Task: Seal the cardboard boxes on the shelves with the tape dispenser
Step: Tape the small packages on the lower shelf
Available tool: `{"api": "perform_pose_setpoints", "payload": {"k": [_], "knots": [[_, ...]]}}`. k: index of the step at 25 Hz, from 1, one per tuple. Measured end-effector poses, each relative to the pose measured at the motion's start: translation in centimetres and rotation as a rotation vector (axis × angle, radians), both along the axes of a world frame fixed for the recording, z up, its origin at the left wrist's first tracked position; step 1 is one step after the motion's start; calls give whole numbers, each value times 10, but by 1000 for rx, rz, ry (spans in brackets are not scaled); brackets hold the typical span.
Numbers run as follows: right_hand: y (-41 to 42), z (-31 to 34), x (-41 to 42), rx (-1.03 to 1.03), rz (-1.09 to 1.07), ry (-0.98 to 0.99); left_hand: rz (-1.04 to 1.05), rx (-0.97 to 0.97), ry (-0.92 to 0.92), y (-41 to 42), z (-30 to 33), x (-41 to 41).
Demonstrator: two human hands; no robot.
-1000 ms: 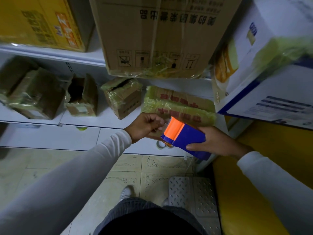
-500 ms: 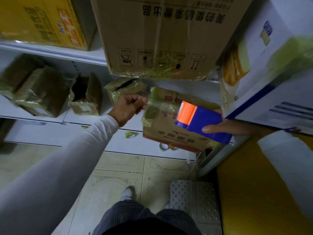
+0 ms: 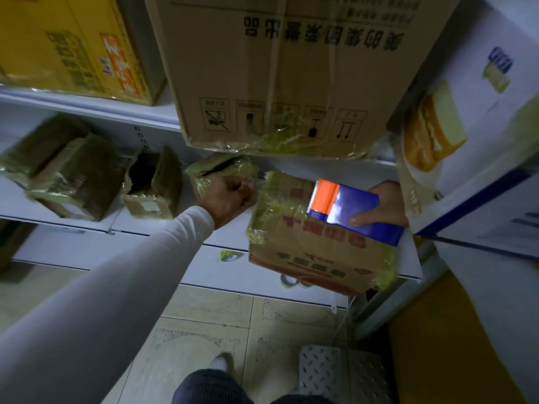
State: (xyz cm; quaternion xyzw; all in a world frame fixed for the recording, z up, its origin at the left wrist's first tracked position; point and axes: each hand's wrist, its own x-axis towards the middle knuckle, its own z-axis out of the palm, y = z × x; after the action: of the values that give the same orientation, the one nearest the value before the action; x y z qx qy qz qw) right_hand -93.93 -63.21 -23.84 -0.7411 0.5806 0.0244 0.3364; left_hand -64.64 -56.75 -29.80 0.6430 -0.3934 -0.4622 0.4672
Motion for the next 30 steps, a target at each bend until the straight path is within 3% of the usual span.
{"api": "perform_pose_setpoints", "payload": {"k": [4,11,19,21,24,25,30], "knots": [[-1,-4,7,35,81,183,5,63,-79,-8,-26,3],[3,0,12,109,59,77,30,69,-37,-6,-43,14],[4,-12,18,46,124,117,42,258,81,-17,-64,-6],[4,-14,20,37,139,143,70,213,-63,-18,-64,-2],[5,-14,20,16,137,171,149,-27,-590,-10,-57,-3],[5,-14,20,12,132,167,108,-85,-683,-8,-54,-12],[11,-11,21,40,140,137,-22,19,-667,-10,-59,-44]]}}
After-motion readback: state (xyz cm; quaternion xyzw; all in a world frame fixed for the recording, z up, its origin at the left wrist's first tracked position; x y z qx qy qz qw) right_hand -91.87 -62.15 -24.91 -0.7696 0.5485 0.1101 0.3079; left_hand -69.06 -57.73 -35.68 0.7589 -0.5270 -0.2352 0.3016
